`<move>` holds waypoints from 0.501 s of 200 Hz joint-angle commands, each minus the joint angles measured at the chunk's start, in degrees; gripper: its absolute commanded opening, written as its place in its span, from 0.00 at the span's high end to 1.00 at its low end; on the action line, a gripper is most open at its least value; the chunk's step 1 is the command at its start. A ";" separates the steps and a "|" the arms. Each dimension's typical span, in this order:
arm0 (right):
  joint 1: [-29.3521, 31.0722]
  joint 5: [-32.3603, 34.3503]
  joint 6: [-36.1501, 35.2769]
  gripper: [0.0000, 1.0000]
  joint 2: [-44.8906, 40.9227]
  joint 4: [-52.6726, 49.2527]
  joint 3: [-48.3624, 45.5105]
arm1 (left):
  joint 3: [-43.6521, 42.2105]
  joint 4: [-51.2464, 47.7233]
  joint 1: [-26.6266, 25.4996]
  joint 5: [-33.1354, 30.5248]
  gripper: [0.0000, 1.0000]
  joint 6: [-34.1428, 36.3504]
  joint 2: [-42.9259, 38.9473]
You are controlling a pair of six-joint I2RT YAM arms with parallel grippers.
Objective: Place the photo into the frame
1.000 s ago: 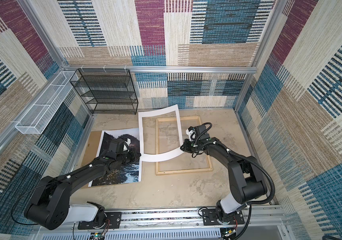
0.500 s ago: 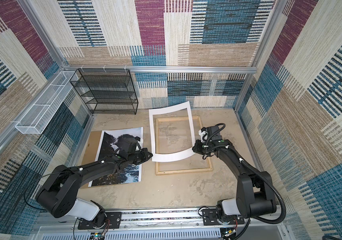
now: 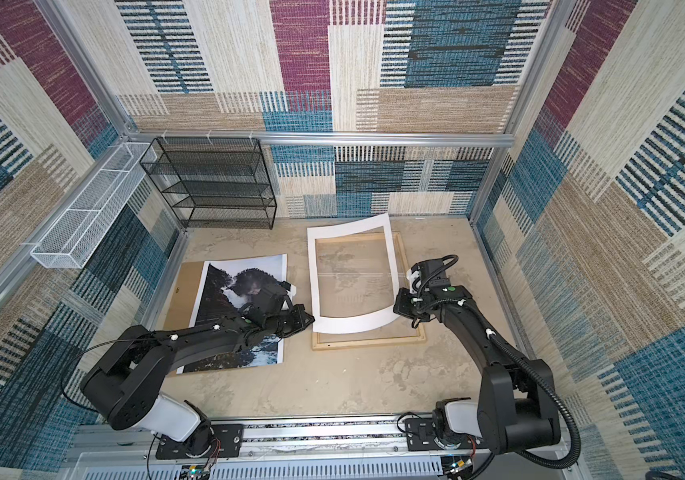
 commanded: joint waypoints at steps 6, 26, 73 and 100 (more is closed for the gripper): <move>-0.09 2.49 3.00 1.00 -1.63 0.09 -1.14 | -0.95 2.02 -0.90 0.48 1.00 -2.19 0.23; -0.17 2.86 3.85 1.00 -3.05 0.40 -2.61 | -1.60 1.99 -1.36 0.57 1.00 -2.35 -0.05; -0.26 3.23 4.30 1.00 -4.26 -0.16 -4.95 | -1.01 1.97 -1.65 1.72 1.00 -2.44 0.67; -0.43 4.25 4.30 1.00 -5.74 -0.96 -5.87 | -1.14 1.97 -1.89 1.94 1.00 -2.70 0.69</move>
